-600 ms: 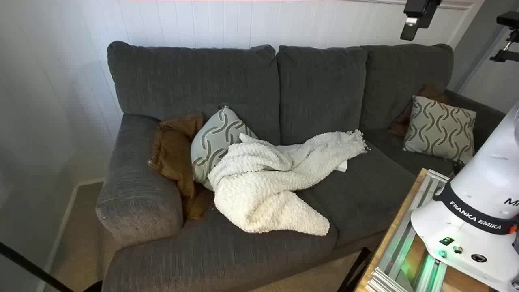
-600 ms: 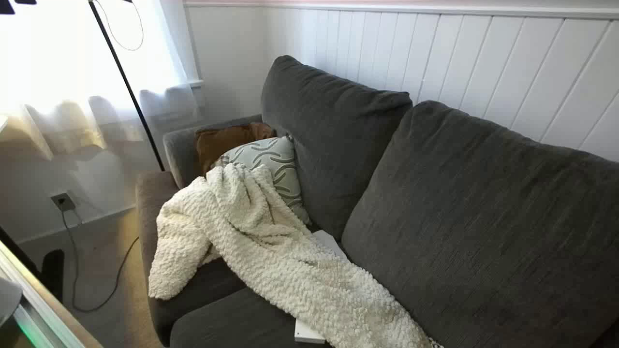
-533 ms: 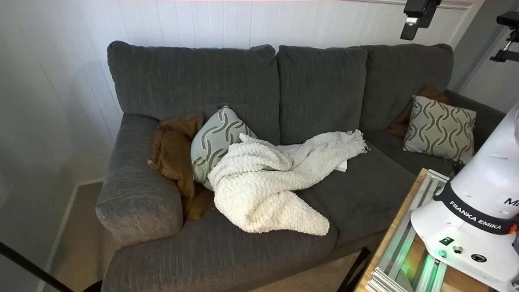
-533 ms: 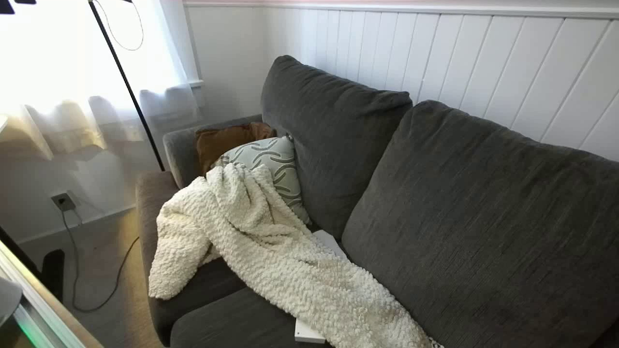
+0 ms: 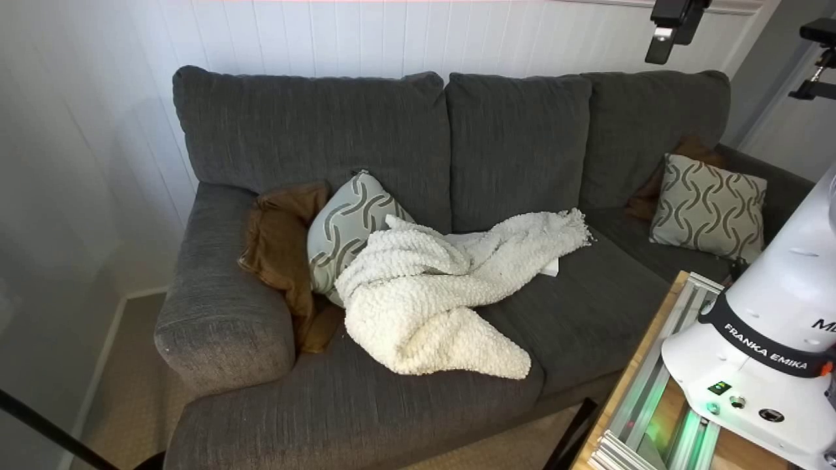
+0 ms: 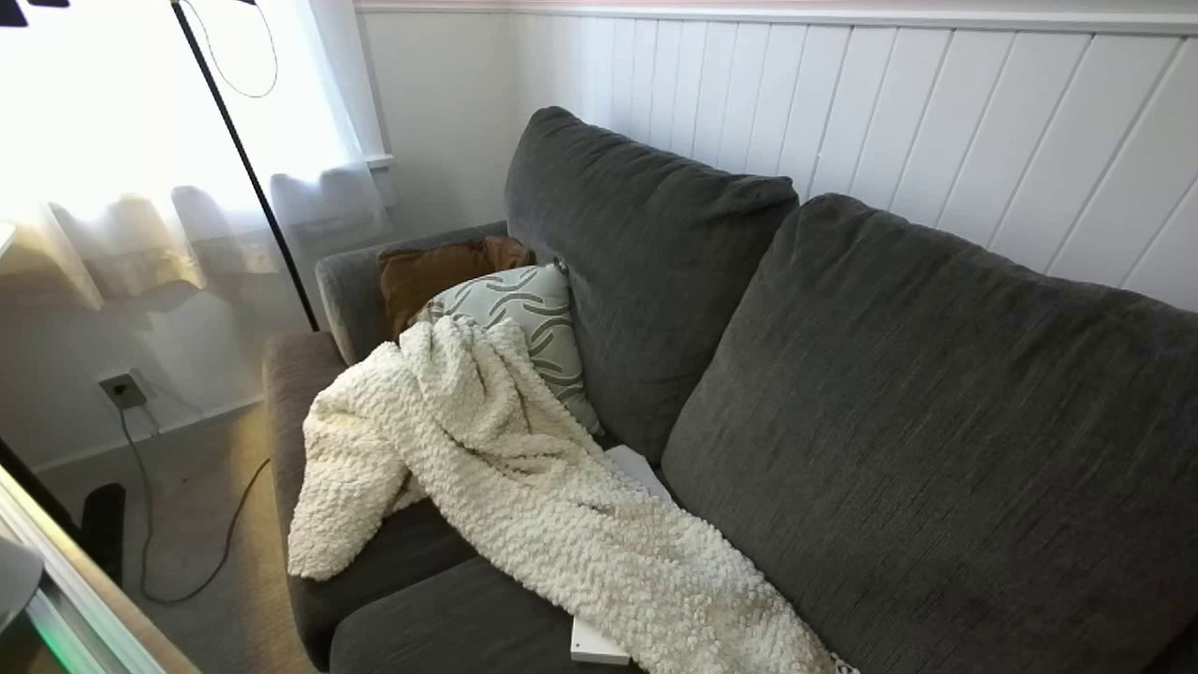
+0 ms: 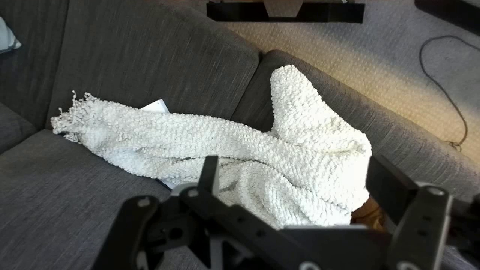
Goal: Move the towel to the left
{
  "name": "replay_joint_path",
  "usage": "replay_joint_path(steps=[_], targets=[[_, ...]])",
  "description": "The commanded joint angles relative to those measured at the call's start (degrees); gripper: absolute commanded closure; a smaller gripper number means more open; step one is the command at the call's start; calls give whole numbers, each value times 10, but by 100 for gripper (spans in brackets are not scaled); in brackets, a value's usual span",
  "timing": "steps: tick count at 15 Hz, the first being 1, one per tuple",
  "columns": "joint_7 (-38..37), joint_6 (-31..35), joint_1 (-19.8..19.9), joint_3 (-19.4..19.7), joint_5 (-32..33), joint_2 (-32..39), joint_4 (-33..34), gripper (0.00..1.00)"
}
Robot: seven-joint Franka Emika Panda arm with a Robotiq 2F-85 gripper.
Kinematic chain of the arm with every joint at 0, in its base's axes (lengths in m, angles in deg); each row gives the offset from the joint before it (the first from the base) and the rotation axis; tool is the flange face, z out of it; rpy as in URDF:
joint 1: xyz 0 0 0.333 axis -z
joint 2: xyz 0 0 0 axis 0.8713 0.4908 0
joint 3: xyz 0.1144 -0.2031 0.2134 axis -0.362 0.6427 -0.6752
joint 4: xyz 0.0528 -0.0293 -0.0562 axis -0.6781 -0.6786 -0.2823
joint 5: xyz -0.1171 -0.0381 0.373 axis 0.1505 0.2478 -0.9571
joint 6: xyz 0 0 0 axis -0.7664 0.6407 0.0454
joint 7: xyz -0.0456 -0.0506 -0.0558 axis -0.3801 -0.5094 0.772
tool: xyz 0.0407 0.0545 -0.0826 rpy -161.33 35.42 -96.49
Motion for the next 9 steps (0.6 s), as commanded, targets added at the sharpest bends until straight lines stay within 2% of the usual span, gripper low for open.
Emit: replay_joint_path(steps=[1,6,9], targets=[[16,9,-10,13,20,42,28,0],[67,82,-6,22,62,200,110,0],[108,95,-18,27,62,306,167,0]])
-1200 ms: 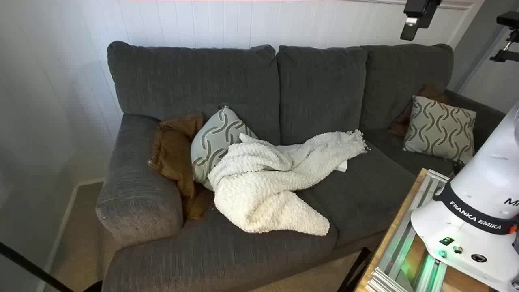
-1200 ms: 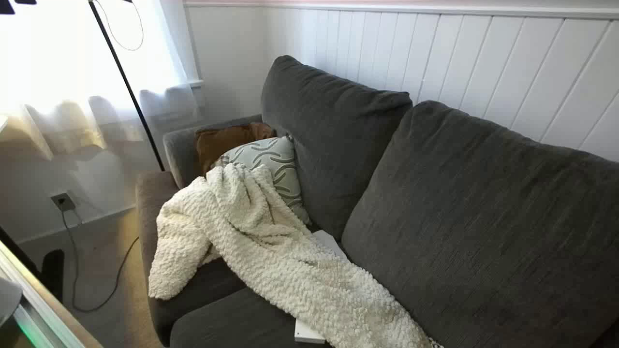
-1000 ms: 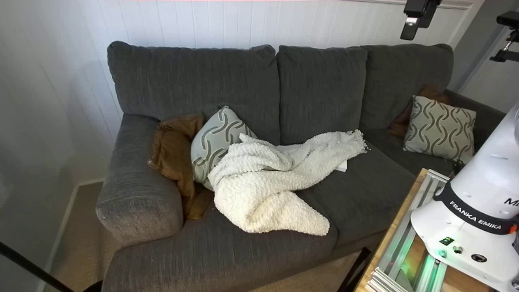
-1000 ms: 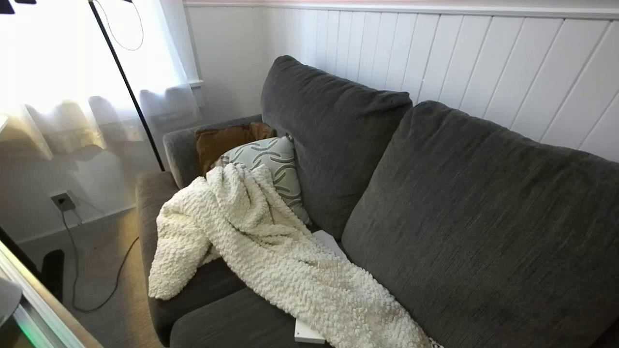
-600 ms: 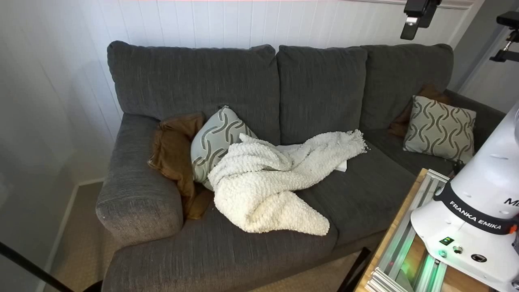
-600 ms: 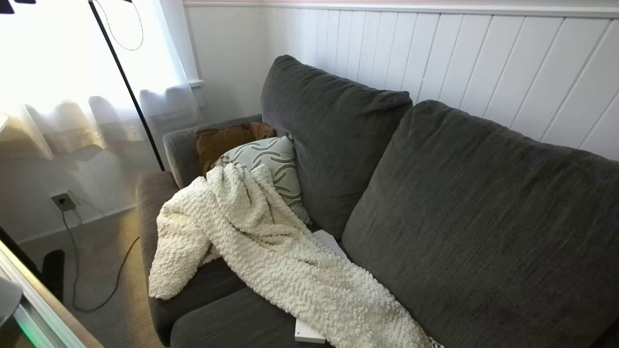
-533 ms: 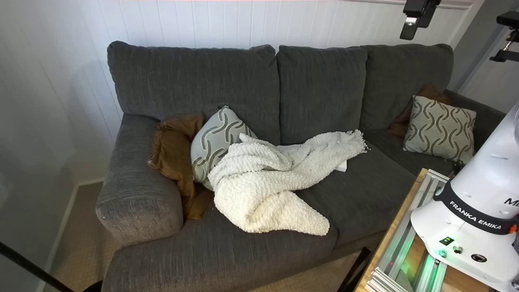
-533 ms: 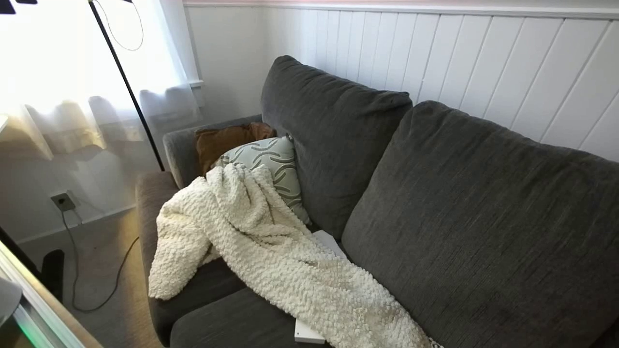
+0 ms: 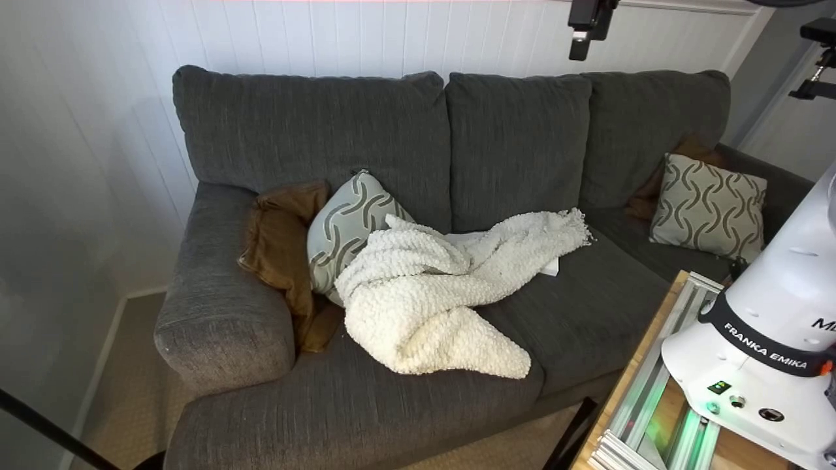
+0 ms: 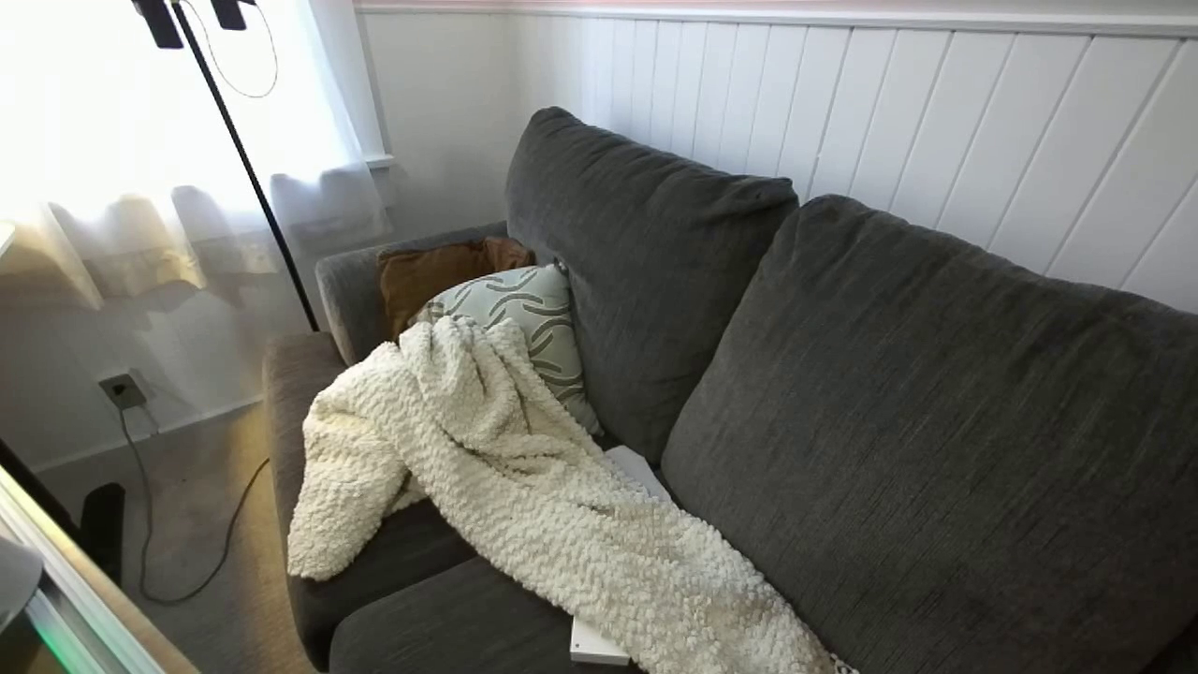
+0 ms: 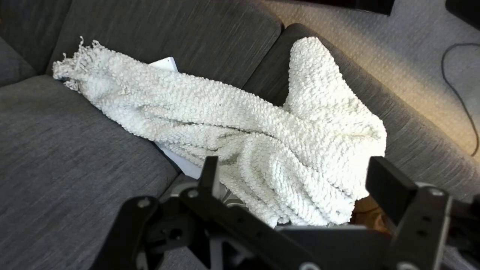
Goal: Move the towel to the left
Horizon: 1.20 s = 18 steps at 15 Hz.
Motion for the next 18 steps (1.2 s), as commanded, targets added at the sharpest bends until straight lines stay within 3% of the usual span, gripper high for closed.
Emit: replay_joint_path(steps=[1,7,13,14,15,18], targets=[[48,0,-20,9,8,150,94,0],[51,16,-35,-5,39,360,220,0],[52,43,-37,12,79,535,345,0],[66,24,-35,14,70,555,370,0],[45,55,-38,11,61,507,304,0],[54,46,-37,16,61,551,349,0]])
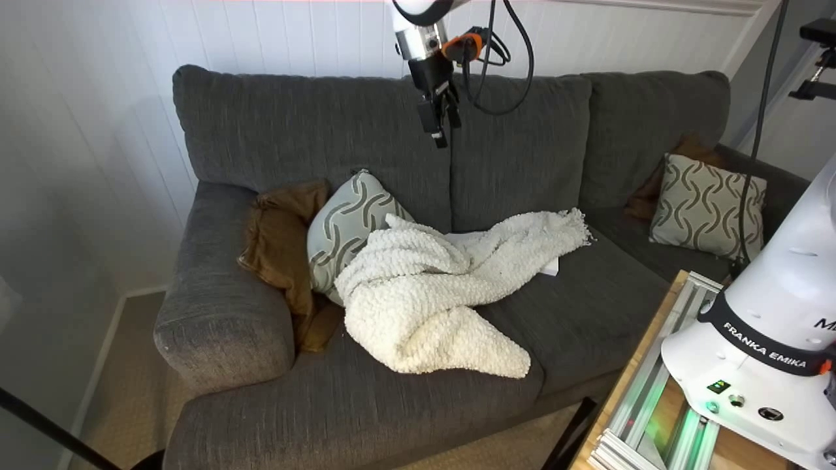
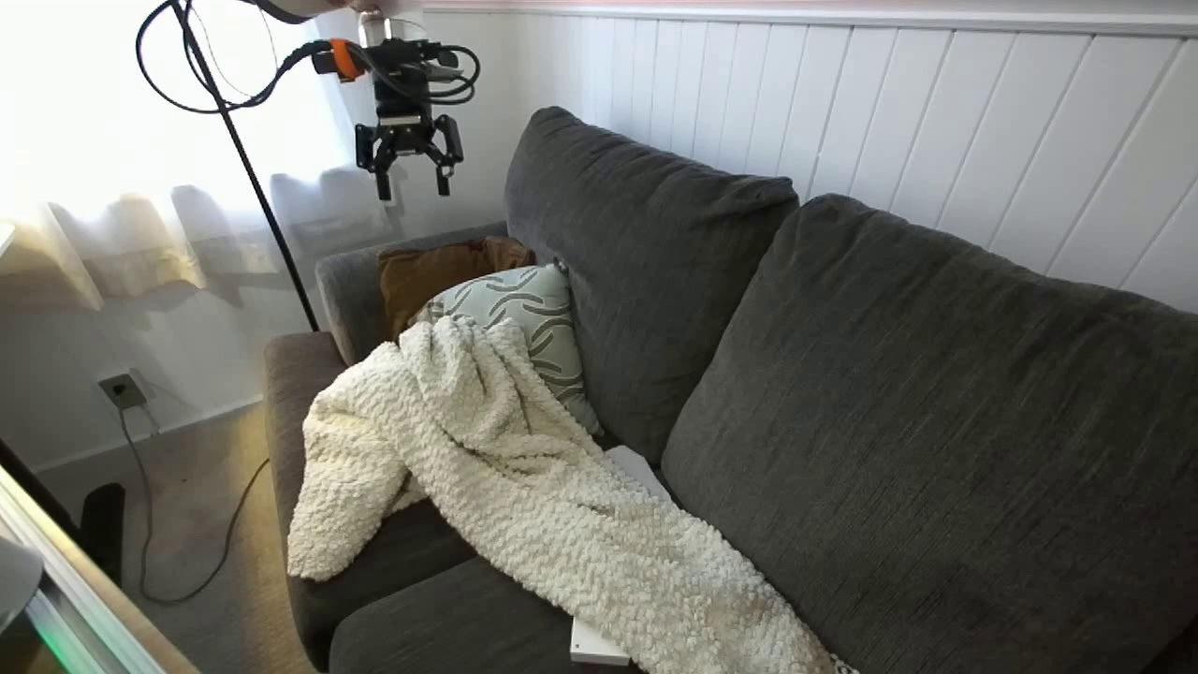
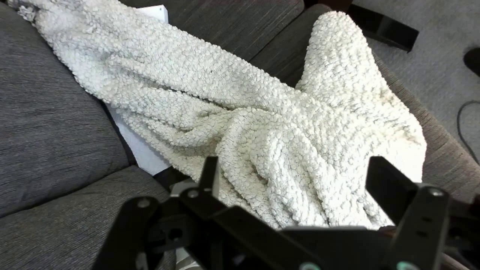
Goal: Move the towel to the left
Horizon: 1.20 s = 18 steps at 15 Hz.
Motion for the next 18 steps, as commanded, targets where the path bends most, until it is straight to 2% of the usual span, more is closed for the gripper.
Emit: replay_joint_path(steps=[1,5,8,12,18], targets=[[1,-4,-5,5,-2,3,6,0],[2,-8,-5,5,-2,3,13,0],[36,9,-4,7,18,69,54,0],[69,29,-1,7,9,157,100,0],[148,129,4,-10,2,255,151,0]])
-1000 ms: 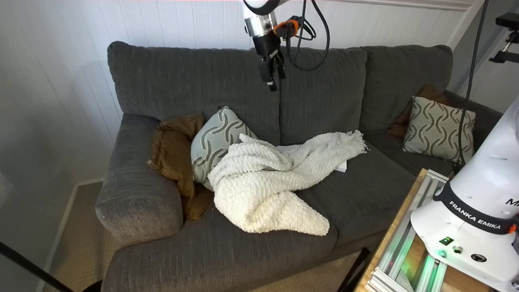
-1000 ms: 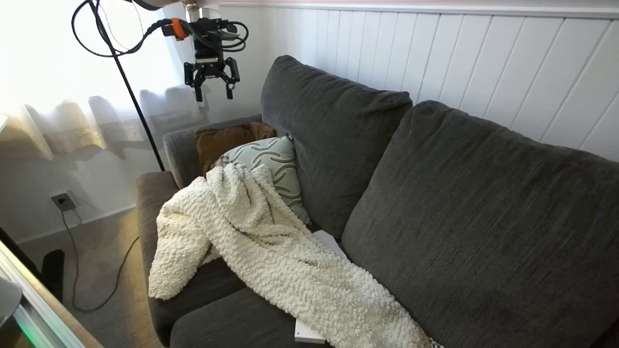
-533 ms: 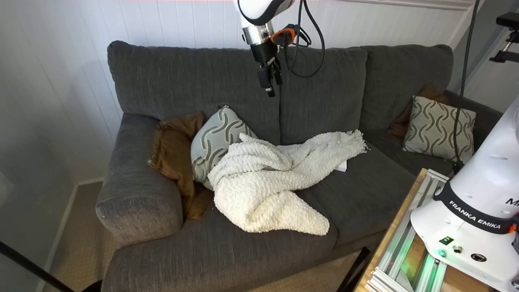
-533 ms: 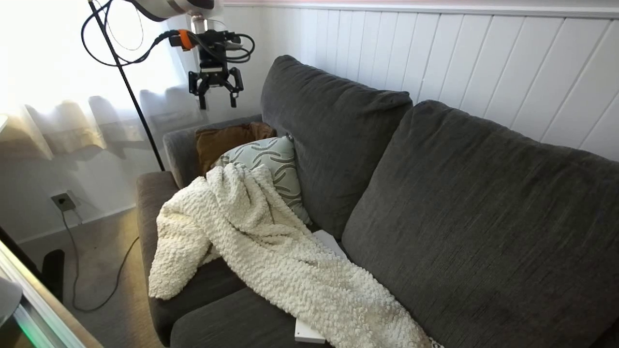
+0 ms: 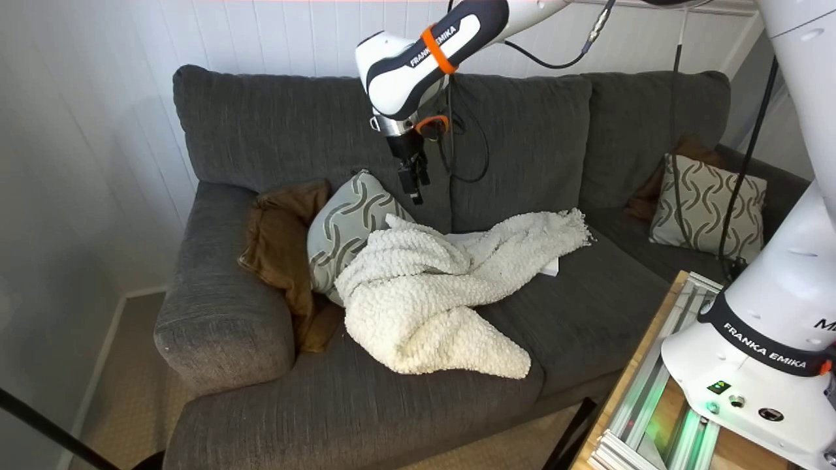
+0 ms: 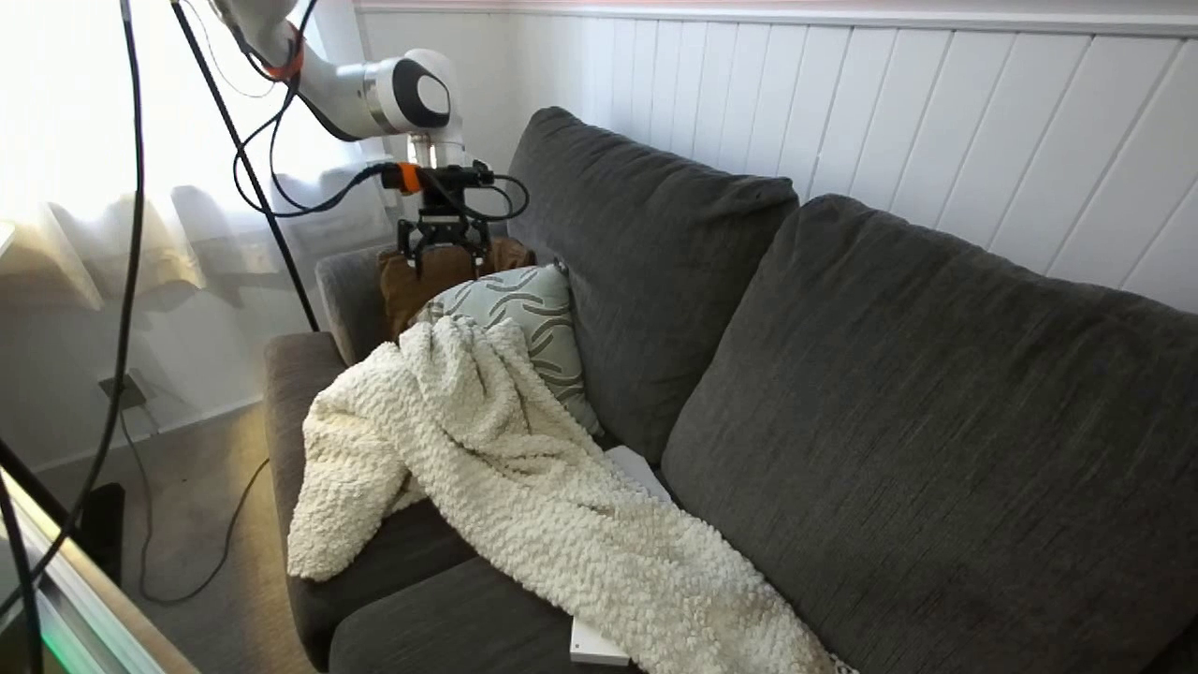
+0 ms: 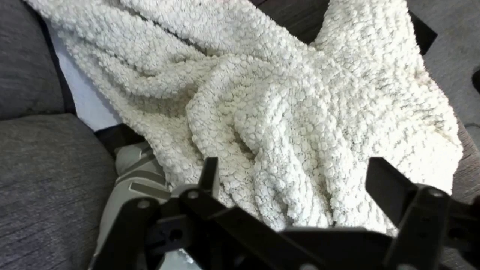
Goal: Move the towel to the left
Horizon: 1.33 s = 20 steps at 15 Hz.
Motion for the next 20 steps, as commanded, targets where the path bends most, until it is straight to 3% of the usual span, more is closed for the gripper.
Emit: replay_joint_path(steps=[1,3,4,10,20], targets=[[76,34,11,-20,-11,57,57,0],[123,42,13,-27,-7,78,78,0],[76,37,1,-12,-4,52,41,0],[109,40,2,-17,-4,72,67,0],[270,74,28,-38,-17,188,171,0]])
